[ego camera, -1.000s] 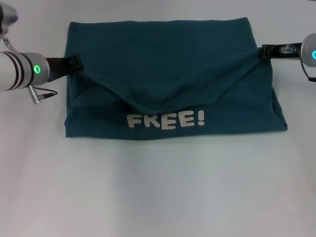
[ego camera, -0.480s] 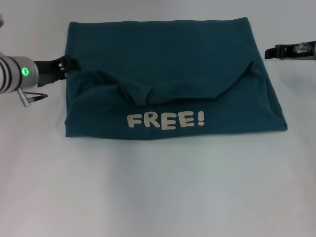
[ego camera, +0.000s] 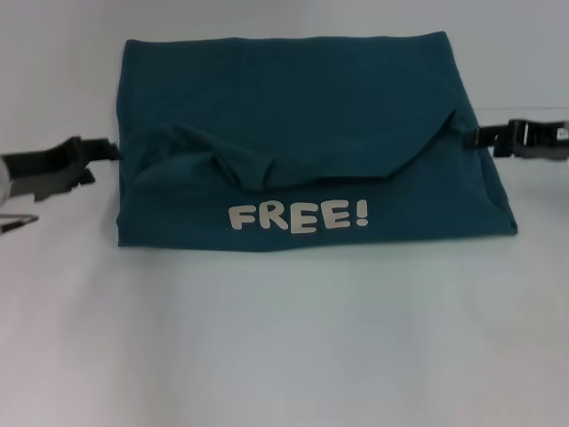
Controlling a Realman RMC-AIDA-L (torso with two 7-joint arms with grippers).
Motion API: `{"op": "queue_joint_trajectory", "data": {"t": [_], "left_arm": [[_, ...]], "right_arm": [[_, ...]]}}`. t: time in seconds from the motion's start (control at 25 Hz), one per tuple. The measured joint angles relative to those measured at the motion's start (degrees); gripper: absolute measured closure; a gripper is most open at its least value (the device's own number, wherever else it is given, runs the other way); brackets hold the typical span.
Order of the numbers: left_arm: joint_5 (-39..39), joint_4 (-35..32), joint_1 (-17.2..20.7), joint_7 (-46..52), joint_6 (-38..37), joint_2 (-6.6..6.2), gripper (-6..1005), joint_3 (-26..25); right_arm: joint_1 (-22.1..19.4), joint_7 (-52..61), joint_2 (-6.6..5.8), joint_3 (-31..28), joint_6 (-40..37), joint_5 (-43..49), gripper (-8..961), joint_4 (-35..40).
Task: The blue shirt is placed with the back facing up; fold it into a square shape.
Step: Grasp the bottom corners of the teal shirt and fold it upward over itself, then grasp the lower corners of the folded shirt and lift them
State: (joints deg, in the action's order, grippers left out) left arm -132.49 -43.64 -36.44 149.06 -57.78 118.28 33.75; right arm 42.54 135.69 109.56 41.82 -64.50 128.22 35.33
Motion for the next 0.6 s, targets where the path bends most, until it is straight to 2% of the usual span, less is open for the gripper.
{"op": "queue_joint_trajectory", "data": {"t": [0.12, 0.28, 0.48, 0.6], "left_arm": [[3.9, 0.2, 2.6, -5.8, -8.0, -0.59, 379, -3.3], [7.1, 0.2, 4.9, -15.5, -15.7, -0.4, 381, -8.4], [9.1, 1.3, 6.7, -23.1, -13.6, 0.93, 383, -8.7], [8.7, 3.5, 6.3, -23.6, -11.3, 0.88, 385, -8.2]], "right_arm": [[-3.5, -4.6, -0.32, -0.6, -7.4, -7.7, 268, -0.4], [-7.3, -7.5, 0.06, -1.0, -11.5, -11.0, 222, -0.3], [-11.0, -13.8, 2.19, -3.4, -13.5, -12.0, 165, 0.1], [-12.0, -16.0, 2.61, -5.0, -13.6, -12.5, 140, -0.3]]}}
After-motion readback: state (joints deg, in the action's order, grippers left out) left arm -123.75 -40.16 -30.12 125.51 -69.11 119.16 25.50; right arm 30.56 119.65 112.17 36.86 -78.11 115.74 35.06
